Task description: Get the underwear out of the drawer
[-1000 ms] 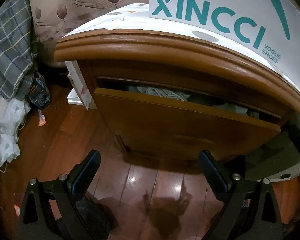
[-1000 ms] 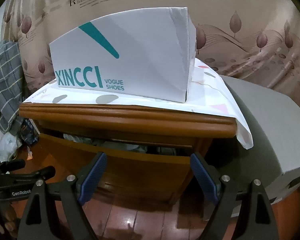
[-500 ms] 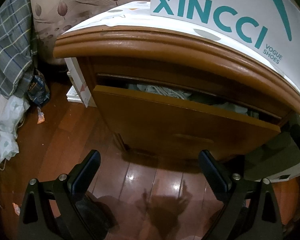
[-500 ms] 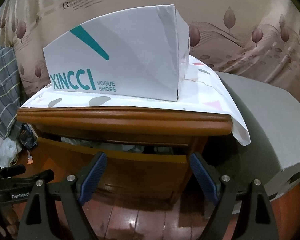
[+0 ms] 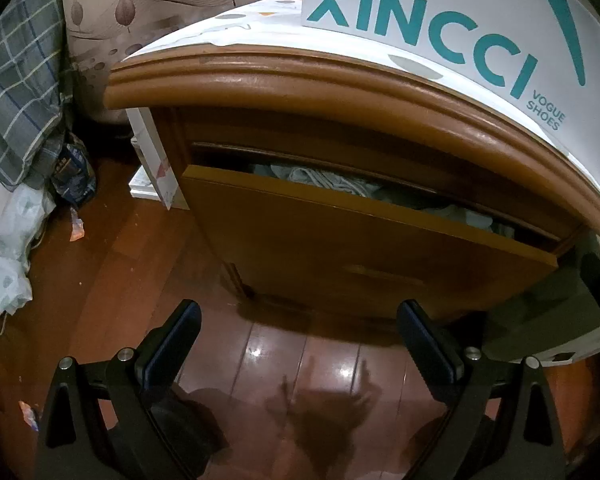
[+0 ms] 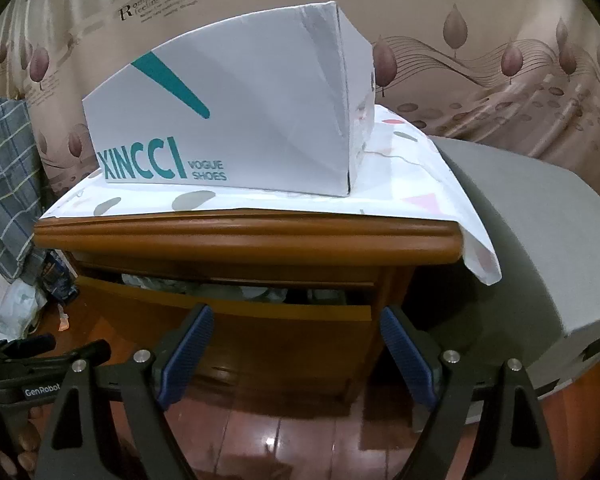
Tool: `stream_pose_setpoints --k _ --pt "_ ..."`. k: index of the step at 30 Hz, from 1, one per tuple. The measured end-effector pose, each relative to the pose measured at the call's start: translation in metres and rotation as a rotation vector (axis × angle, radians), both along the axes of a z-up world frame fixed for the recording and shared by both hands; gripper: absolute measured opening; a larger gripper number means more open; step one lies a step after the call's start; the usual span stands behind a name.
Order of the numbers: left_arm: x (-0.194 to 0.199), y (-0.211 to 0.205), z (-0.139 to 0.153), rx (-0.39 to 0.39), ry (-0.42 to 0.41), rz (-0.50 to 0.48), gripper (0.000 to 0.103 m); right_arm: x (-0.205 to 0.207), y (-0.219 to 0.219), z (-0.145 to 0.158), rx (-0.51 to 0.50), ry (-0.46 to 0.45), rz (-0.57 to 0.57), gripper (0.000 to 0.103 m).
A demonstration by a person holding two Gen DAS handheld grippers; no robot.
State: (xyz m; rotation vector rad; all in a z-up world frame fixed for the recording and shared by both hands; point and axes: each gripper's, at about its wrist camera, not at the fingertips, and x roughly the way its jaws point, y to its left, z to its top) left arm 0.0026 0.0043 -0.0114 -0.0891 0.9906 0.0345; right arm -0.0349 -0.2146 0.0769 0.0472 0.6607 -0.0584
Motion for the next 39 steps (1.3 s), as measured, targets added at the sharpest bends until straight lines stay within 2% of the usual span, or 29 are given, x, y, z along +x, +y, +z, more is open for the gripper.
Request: stream_pose_setpoints --k 11,39 --pt "0.0012 0.0013 -0.0003 -0.018 -0.002 0.006 0.097 -0.0003 -0.0011 0.0007 0.008 0.002 0.002 0.088" --pt "0.0004 0.0036 0.0042 -0.007 -0.006 0.019 0.097 -0.0008 0.0037 0.0002 -0.009 0.008 0.012 0.088"
